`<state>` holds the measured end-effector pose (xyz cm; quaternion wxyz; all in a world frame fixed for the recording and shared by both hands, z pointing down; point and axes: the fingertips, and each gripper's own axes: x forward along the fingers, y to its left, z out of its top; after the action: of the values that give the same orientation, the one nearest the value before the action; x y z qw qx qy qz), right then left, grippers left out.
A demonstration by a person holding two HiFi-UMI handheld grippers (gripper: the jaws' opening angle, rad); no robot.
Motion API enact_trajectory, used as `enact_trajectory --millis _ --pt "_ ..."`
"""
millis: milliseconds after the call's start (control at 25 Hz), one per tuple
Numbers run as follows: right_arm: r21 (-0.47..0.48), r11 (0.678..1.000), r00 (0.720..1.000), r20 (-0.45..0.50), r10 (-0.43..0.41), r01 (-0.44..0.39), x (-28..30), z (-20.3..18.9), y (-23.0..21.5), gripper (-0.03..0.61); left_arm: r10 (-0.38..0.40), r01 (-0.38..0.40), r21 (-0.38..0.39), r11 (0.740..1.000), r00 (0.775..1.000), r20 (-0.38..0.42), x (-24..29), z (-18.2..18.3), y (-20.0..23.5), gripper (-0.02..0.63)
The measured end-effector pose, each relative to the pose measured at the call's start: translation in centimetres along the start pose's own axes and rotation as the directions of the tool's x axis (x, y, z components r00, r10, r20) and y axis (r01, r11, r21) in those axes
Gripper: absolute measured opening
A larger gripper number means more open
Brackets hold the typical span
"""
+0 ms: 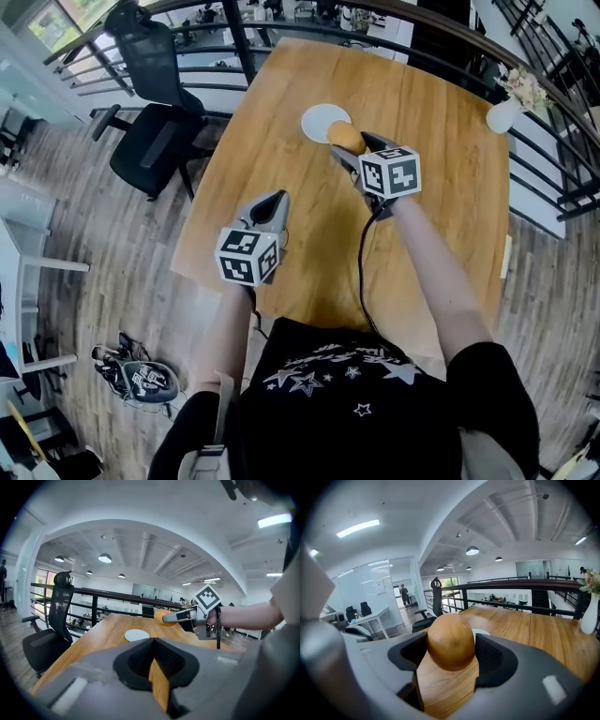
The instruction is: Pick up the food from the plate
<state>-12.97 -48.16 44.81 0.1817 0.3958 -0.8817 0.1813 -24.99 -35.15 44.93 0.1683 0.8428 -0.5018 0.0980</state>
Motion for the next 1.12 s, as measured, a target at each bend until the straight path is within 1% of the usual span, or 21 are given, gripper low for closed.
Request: enact_trajectory --millis 240,640,920,1120 --pt "0.002 0.998 0.998 0.018 0.063 -0.063 -3.0 -0.8 1.2 0.324 0.043 -0.043 0.001 0.999 0.999 0.014 -1.9 -0.6 -2.9 0.002" --pt "0.004 0.991 0.989 0.062 0.135 -0.135 -7.4 -1.1 2.6 0.324 0.093 -0.094 0.016 0.995 0.995 0.028 -4.6 -1.4 -7.6 0.002" --pt "0.019 0.987 0.984 0.077 0.161 -0.163 -11.8 -3.4 2.4 0.325 0.134 -0.135 0.015 0.991 0.990 0.038 -6.1 -2.2 -11.9 0.002" --pt "0.020 0.981 0.977 0.094 0.193 -0.195 -15.4 -5.2 2.8 0.325 0.160 -0.160 0.011 0.987 0.986 0.042 -7.7 -3.5 -15.2 0.002"
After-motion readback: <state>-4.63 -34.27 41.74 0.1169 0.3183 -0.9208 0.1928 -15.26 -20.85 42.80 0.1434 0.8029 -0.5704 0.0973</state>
